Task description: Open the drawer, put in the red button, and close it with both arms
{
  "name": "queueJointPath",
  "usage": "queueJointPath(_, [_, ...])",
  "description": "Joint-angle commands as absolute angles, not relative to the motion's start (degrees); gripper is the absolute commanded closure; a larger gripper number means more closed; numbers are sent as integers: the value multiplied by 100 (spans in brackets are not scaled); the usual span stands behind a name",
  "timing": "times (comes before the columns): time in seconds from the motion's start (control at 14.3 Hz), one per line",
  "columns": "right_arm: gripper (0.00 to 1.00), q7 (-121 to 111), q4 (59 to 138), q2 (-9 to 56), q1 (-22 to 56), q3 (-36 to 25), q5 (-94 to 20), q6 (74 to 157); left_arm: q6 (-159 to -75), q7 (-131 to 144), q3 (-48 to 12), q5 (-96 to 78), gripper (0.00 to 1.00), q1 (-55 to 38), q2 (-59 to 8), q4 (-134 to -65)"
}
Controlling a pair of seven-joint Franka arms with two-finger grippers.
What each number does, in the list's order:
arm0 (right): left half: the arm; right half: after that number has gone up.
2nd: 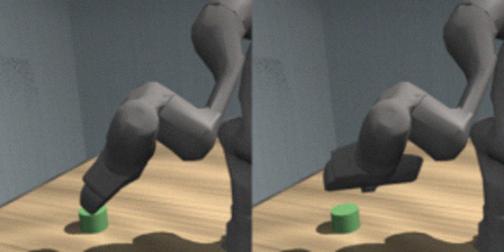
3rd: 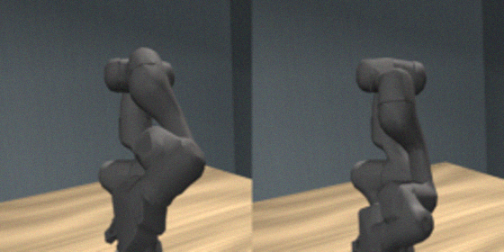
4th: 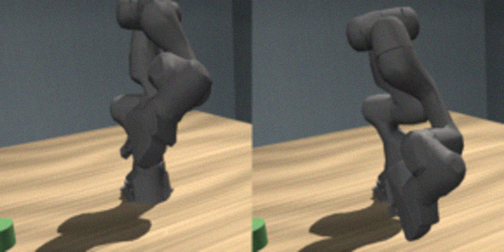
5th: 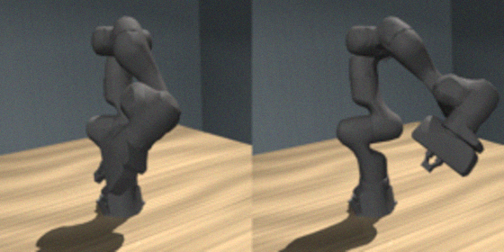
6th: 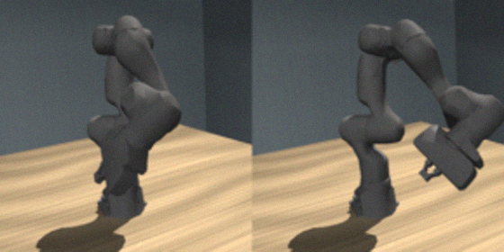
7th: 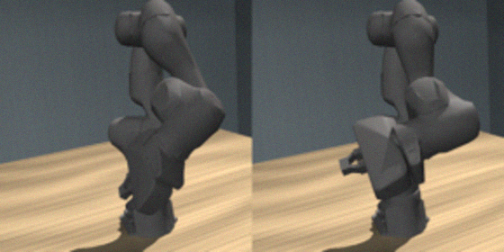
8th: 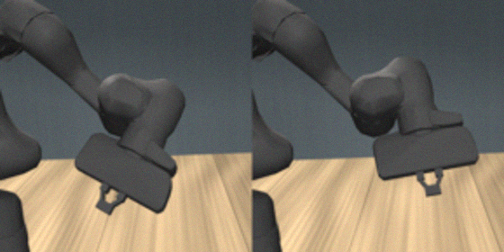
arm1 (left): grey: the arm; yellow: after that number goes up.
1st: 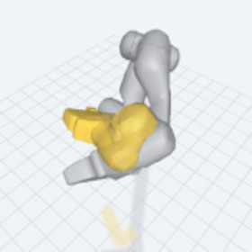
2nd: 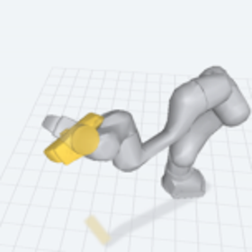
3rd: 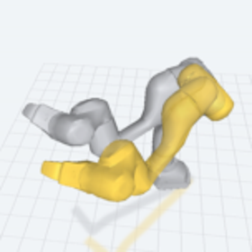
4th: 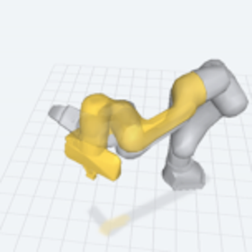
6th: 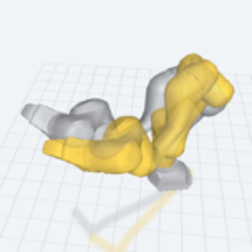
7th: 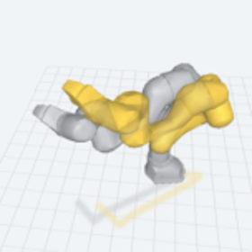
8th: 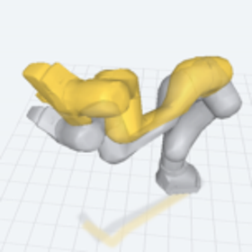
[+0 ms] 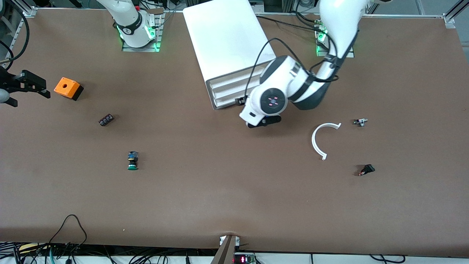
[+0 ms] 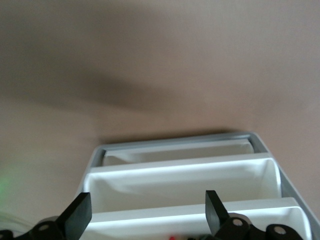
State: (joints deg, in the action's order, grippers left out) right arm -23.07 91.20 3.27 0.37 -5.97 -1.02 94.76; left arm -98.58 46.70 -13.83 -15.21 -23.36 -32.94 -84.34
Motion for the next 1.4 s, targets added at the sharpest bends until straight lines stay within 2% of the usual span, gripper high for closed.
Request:
queueJointPath(0.0, [0, -2364, 9150, 272, 53, -545, 61, 9492, -9581, 4351, -1353, -980, 0, -2058, -3033, -8403])
queueJointPath(0.21, [0, -2277, 9123, 272, 53, -527, 176, 9501, -9458, 4036, -1345, -116, 0, -1934, -2883, -8175])
queueJointPath(0.49, [0, -2311, 9123, 342, 53, -545, 62, 9439, -8983, 2343, -1336, 8, 0, -1171, -2839, -7761])
queueJointPath(0.7, [0, -2373, 9132, 352, 114, -519, 96, 9431, -8965, 1233, -1362, 378, 0, -591, -2593, -7629])
queueJointPath(1.05, [0, -2294, 9123, 343, 176, -527, 62, 9299, -8965, 169, -1319, 378, 0, 43, -2190, -7655])
queueJointPath(1.33, [0, -2285, 9123, 343, 176, -527, 62, 9281, -9096, -605, -616, 308, 0, -79, -1584, -8128])
